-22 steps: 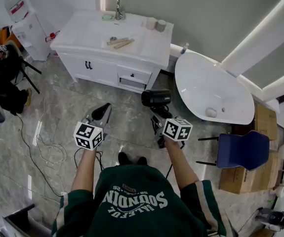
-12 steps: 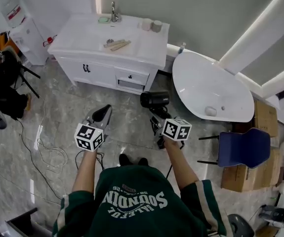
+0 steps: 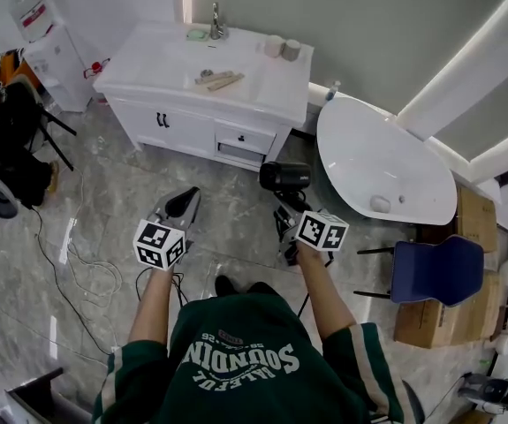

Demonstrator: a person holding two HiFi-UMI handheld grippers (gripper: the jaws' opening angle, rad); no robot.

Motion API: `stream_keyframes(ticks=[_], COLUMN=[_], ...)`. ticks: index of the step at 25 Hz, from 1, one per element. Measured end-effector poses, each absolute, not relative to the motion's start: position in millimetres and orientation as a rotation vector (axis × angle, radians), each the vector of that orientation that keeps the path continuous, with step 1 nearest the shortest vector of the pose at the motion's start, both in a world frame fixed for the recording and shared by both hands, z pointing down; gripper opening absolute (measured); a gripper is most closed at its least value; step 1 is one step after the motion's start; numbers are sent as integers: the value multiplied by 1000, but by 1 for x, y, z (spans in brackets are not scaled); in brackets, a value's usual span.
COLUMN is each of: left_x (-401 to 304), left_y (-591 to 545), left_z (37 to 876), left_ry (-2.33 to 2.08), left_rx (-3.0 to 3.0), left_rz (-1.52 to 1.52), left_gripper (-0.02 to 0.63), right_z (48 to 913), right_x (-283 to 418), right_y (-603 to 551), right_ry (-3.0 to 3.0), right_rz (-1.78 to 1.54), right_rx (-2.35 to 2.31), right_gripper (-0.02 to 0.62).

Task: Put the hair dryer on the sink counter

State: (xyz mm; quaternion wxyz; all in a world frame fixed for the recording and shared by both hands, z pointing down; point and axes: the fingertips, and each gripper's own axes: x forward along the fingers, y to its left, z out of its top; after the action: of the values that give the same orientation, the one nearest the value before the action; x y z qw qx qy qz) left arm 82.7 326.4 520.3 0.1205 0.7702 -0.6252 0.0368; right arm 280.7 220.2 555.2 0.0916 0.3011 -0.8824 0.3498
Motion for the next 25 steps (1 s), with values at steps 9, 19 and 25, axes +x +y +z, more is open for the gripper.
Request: stream_keyframes(ticks=[9,19,25], left_x=[63,28,2], left_y=[335,314,272], left_z=[531,537,543], left_ry=[-1832,-1859,-1845], left_rx=[2218,2186,2191], left_rz=[98,99,125], left_gripper=[61,61,61], right_z=[569,570,577], right_x=[257,223,192], right_y=[228,196,158], right_ry=[-2597,-2615,-2607], right_rz=[1074,1028,1053], right_rx=[874,874,880], right_gripper=[259,259,259])
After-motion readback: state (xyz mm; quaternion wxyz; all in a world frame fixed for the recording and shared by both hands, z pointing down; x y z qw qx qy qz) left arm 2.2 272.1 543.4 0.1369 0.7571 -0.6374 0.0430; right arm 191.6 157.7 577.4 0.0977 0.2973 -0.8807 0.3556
